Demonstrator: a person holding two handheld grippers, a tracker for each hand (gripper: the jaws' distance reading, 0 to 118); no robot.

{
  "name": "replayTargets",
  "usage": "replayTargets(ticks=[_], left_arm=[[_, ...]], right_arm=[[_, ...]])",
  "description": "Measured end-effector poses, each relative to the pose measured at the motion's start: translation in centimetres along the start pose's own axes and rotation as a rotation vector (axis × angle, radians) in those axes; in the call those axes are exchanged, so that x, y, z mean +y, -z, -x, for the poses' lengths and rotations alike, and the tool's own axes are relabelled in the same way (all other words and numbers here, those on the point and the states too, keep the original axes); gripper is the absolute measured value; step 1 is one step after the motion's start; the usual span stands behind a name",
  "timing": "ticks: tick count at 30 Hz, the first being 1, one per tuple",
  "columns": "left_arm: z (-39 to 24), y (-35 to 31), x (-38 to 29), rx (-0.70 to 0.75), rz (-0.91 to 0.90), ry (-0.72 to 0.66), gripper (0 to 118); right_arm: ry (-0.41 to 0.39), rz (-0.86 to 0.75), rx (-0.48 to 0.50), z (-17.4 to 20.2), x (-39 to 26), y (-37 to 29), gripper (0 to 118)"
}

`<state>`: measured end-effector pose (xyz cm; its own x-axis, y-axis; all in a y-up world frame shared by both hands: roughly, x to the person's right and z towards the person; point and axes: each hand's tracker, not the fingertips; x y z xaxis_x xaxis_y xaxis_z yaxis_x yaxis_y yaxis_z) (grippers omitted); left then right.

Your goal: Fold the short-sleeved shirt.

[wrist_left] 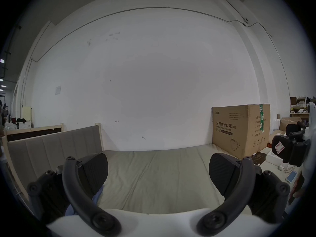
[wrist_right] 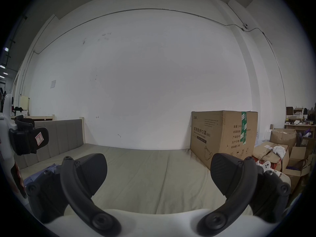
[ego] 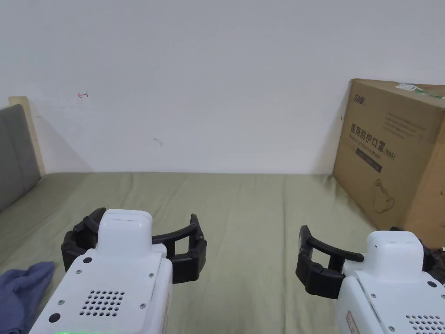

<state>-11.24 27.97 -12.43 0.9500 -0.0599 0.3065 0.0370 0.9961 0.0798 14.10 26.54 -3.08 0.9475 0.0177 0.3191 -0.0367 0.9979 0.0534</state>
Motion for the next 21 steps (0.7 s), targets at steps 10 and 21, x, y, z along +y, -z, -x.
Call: replayTargets(ticks=[10, 21], left_arm=[[0.2, 0.0, 0.0, 0.032, 0.038, 0.002, 59], [0.9, 1.3, -1.3, -0.033, 0.141, -0.030, 0]], right_arm=[[0.035, 0.064, 0.052, -0.5, 0.1, 0.6, 108], [0.095, 0.149, 0.000, -2.0, -1.1, 1.8, 0]])
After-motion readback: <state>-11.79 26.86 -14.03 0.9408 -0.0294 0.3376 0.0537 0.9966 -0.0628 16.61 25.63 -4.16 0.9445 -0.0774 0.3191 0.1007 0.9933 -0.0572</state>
